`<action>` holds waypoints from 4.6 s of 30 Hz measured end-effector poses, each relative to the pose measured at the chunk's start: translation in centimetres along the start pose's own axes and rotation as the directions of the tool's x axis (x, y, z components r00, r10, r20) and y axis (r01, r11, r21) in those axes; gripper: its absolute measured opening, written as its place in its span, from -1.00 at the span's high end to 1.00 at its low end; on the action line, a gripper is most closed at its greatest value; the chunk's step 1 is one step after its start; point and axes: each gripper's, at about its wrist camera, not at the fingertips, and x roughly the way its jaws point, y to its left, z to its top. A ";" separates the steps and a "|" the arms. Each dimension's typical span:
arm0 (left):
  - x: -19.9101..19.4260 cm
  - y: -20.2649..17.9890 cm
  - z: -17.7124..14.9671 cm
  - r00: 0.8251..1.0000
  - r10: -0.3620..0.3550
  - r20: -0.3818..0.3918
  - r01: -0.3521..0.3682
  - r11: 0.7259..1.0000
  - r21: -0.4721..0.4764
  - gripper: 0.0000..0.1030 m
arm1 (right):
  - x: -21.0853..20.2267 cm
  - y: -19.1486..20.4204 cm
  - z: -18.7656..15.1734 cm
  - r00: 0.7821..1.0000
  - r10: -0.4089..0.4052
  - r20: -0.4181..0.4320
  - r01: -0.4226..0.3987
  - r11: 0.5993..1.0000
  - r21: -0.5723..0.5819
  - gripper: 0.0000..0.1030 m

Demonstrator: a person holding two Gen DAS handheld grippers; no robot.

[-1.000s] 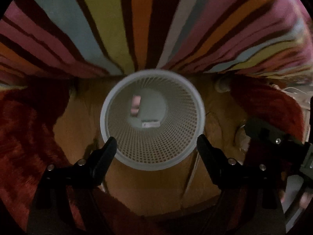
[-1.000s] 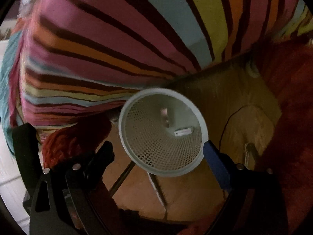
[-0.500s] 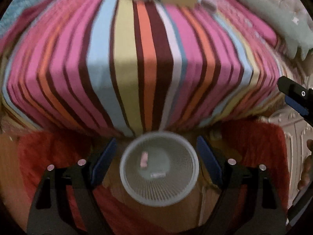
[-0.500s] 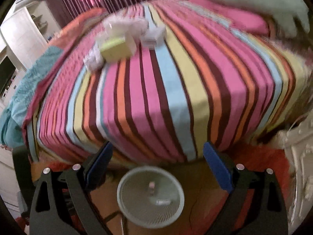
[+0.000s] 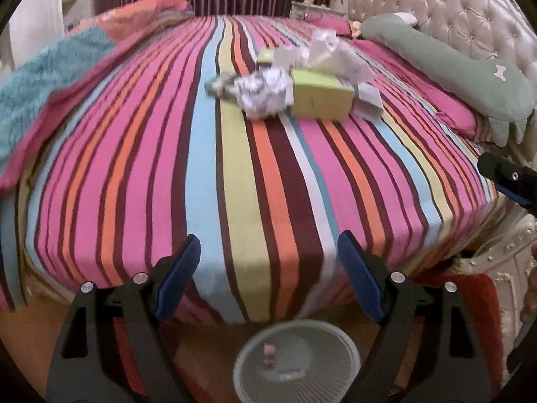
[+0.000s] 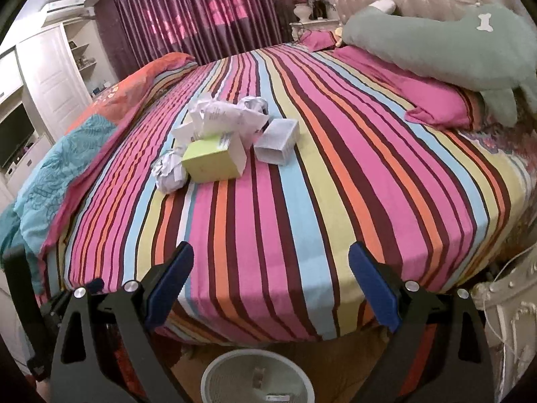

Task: Collect trash
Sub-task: 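Lift both tools away from the wastebasket back toward the bed, then grasp the crumpled white paper with the left tool while the right tool grasps the printed leaflet, then carry the crumpled paper and leaflet toward the wastebasket with both tools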

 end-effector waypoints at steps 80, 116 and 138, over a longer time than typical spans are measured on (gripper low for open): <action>16.0 0.8 15.3 0.994 -0.094 -0.064 0.108 0.959 0.264 -0.59 | 20.3 0.1 12.1 0.971 -0.174 -0.163 0.179 0.984 0.016 -0.73; 9.6 2.1 10.4 0.984 -0.171 -0.049 0.173 0.983 0.053 -0.01 | 11.3 -6.6 6.5 0.986 -0.020 -0.166 0.042 0.991 0.126 0.08; 0.7 -0.4 0.3 0.985 -0.158 -0.071 0.162 0.986 0.048 -0.01 | 2.7 -3.4 -3.1 0.973 0.098 -0.208 -0.080 0.993 0.091 0.08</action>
